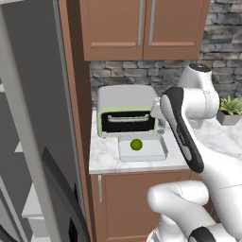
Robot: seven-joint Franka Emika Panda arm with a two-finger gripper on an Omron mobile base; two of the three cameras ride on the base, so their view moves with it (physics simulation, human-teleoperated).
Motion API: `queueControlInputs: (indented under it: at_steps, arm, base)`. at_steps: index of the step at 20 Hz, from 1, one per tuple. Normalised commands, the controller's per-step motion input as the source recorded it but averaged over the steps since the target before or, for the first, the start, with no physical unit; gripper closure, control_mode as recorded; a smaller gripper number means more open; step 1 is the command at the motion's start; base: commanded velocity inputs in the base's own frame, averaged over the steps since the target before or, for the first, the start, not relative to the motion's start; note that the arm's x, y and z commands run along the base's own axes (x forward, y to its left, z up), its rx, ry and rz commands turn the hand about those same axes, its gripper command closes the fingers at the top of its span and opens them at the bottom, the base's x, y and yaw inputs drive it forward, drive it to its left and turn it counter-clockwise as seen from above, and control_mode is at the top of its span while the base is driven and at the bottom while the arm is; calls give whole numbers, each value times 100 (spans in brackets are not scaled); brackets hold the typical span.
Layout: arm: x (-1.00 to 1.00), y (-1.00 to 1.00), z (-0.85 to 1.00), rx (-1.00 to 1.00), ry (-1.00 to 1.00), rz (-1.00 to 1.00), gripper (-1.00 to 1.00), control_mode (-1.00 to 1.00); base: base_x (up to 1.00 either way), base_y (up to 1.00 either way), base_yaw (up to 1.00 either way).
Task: Take the avocado and lime out of the freezer and place them in the tupperware container on the counter. Then put the tupperware containing the vegetables back in the freezer.
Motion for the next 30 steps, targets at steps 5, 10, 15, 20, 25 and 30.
queueControlInputs:
  at_steps: [5, 10, 15, 20, 25, 30]
  arm:
    - [-44, -6, 63, -1, 6, 0, -100, -100]
    - [-48, -13, 23, -6, 0, 3, -100, -100]
    - [-52, -9, 0, -11, 0, 5, -100, -100]
    - [-10, 0, 0, -3, 0, 0, -100, 100]
    - [0, 0, 0, 0, 0, 0, -100, 100]
    - [0, 0, 0, 0, 0, 0, -100, 100]
  base:
    - [0, 0, 0]
    - [0, 0, 0]
    - [0, 0, 0]
    - [-65, 0, 0]
    - [-100, 12, 0]
    - [-100, 35, 0]
